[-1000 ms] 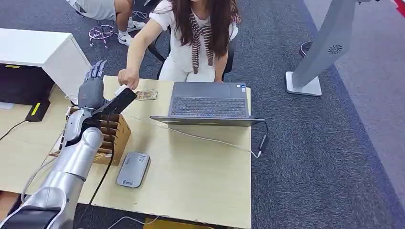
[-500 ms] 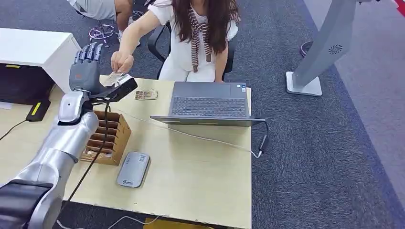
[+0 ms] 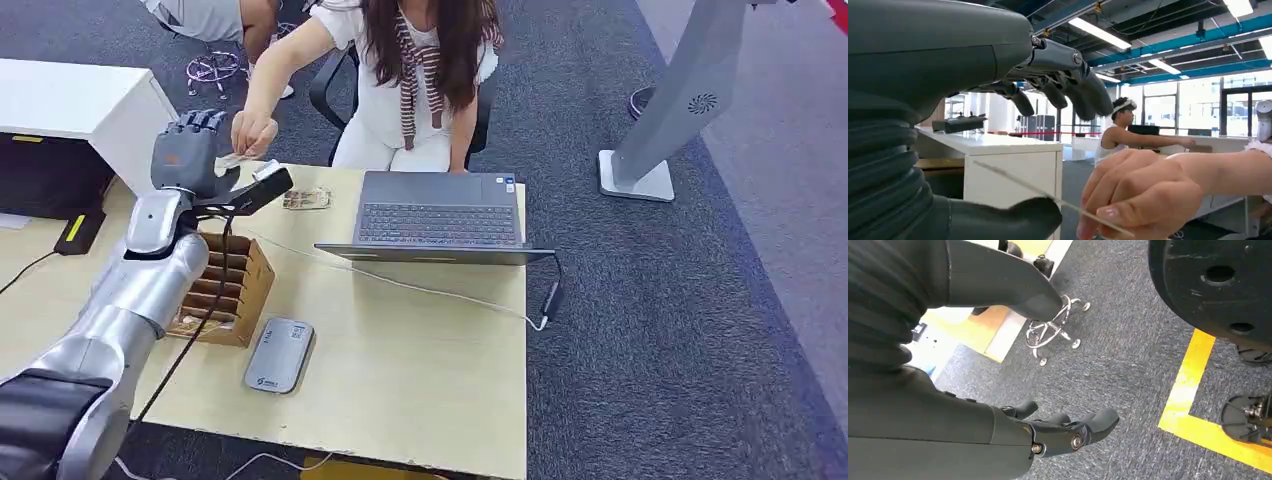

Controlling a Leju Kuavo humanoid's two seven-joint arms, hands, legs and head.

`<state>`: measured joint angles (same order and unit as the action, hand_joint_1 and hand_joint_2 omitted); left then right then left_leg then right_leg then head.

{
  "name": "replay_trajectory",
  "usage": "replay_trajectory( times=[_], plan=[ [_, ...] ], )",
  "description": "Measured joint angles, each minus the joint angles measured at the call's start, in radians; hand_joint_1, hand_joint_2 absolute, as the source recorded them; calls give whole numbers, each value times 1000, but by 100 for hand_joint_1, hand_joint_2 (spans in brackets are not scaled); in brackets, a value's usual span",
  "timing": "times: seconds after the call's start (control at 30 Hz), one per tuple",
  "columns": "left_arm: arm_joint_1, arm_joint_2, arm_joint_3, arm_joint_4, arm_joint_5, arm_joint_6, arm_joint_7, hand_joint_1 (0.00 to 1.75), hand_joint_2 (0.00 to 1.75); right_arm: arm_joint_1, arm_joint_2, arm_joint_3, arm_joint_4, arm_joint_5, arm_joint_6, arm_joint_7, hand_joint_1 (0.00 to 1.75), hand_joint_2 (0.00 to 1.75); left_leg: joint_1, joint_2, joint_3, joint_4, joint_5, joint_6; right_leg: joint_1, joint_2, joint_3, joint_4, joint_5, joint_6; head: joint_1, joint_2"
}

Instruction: Pass the card to the sensor for recognition and then transmit it.

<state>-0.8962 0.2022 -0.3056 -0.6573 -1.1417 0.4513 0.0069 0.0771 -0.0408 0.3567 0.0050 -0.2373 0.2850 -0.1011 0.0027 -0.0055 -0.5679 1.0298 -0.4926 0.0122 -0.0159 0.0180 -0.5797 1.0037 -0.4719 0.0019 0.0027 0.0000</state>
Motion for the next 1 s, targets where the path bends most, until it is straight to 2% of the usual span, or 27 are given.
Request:
replay_trajectory(
  times=[0.77, 0.83, 0.9, 1.0],
  plan=[
    [-14, -40, -2, 15, 16, 3, -1, 175, 175, -5, -4, 0, 0, 17, 3, 3, 0, 175, 0, 0, 0, 0, 0, 0, 0, 0, 0, 0, 0, 0, 0, 0],
    [-9, -48, -2, 14, 47, 10, -25, 175, 175, -6, -4, 0, 0, 13, 1, 4, 0, 175, 0, 0, 0, 0, 0, 0, 0, 0, 0, 0, 0, 0, 0, 0],
    [39, -48, -2, -35, 105, 26, -68, 175, 175, -5, -4, -3, 0, -4, -3, 3, 0, 175, -1, 1, 0, 0, 0, 0, -1, 1, 1, 0, 0, 0, -1, 0],
    [226, -14, -2, -258, 185, 53, -106, 175, 175, 5, 7, -18, 0, -33, -20, -11, 0, 175, -1, 6, 3, -1, -3, 0, -1, 6, 1, 0, -1, 0, 0, 0]
  ],
)
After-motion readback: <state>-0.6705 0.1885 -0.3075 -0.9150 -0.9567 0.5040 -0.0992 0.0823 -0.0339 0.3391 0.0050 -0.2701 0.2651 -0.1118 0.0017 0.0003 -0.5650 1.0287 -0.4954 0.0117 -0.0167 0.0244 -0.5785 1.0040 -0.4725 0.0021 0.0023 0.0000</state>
